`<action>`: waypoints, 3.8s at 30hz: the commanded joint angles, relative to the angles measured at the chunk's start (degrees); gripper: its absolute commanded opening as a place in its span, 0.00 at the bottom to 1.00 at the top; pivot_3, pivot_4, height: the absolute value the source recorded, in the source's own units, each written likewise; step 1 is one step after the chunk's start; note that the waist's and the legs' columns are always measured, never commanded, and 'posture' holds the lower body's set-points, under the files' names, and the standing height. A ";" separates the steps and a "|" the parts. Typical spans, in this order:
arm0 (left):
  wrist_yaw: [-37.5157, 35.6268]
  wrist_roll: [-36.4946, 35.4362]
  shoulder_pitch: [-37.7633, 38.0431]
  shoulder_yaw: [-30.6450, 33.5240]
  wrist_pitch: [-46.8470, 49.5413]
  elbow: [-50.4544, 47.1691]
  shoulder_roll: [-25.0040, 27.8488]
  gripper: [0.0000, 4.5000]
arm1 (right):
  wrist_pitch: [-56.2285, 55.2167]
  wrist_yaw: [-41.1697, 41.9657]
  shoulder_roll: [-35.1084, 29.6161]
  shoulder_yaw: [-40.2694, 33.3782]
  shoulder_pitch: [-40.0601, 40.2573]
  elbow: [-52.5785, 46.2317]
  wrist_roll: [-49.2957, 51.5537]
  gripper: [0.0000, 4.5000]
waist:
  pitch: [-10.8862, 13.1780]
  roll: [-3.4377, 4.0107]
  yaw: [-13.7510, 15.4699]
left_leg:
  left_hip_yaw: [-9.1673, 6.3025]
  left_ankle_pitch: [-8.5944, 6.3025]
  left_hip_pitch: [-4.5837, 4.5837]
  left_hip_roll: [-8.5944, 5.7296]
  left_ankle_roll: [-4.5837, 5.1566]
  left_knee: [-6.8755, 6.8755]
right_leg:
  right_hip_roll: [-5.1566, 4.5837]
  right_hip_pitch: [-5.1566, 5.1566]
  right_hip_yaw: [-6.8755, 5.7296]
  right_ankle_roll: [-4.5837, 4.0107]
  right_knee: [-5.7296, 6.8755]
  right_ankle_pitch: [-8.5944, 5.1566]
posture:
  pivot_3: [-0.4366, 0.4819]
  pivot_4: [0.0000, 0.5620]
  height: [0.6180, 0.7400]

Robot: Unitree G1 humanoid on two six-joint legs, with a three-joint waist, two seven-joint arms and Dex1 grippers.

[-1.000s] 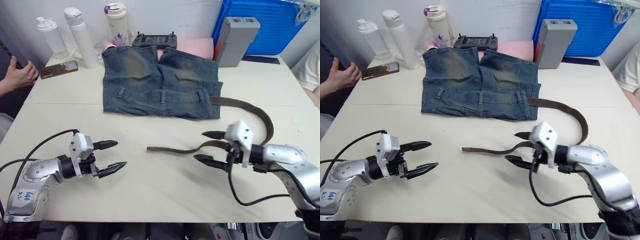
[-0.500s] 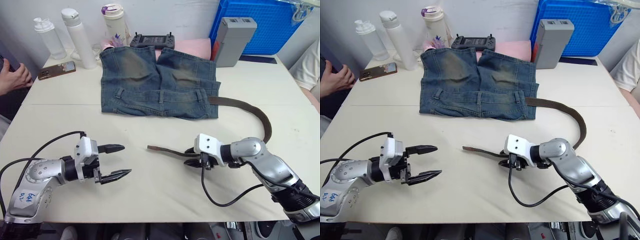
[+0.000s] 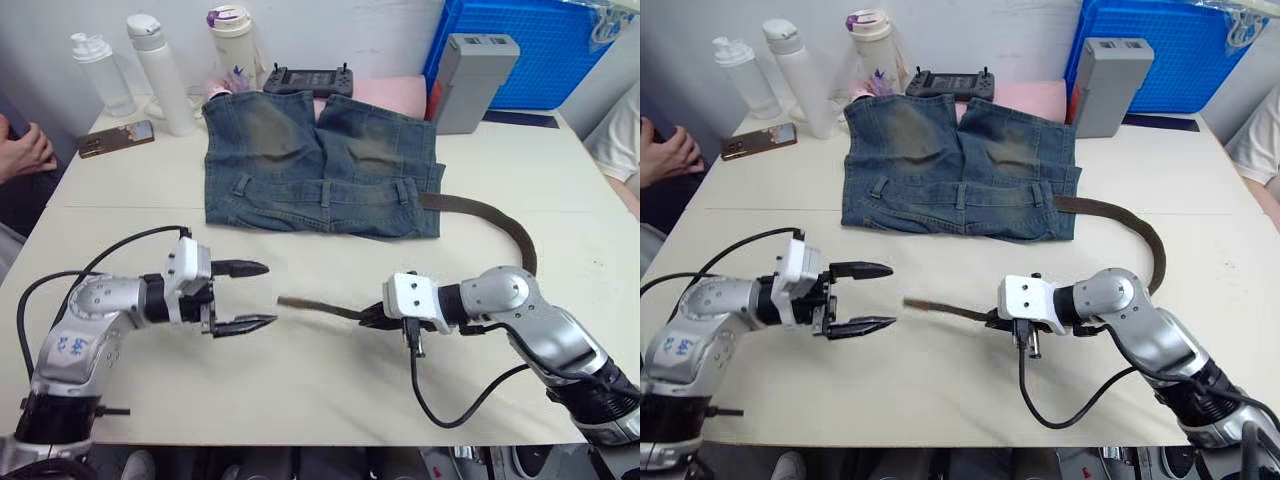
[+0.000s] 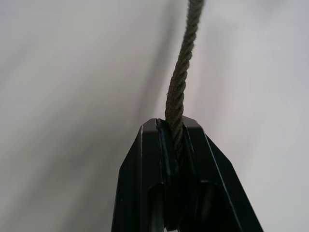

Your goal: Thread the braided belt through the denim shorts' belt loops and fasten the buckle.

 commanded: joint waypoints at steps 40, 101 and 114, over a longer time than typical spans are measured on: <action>-3.79 -1.40 2.33 -3.48 -0.43 -3.36 -0.99 0.61 | 6.93 -3.48 1.65 -3.40 1.89 -10.48 3.69 0.00 | 0.01 -0.02 0.15 | -0.09 0.00 -0.04 0.00 0.00 0.03 | -0.03 0.02 -0.07 -0.01 0.01 0.00 | 0.48 0.27 0.79; 25.54 -27.08 -0.60 1.76 29.89 -12.54 -18.59 0.00 | 26.53 -62.73 33.73 -36.37 14.26 -1.31 88.60 0.99 | 0.06 0.12 -0.14 | -0.52 0.00 0.01 -0.19 0.01 0.05 | -0.01 0.00 0.15 -0.04 0.54 -0.01 | 0.48 0.27 0.79; 26.71 -28.09 -0.84 2.55 30.44 -12.58 -18.25 0.00 | 23.06 -62.43 32.03 -31.68 16.12 -2.46 87.80 0.02 | 0.07 0.13 -0.04 | -0.52 -0.01 0.00 -0.20 0.01 0.05 | -0.02 -0.01 0.21 -0.04 0.53 -0.01 | 0.48 0.27 0.79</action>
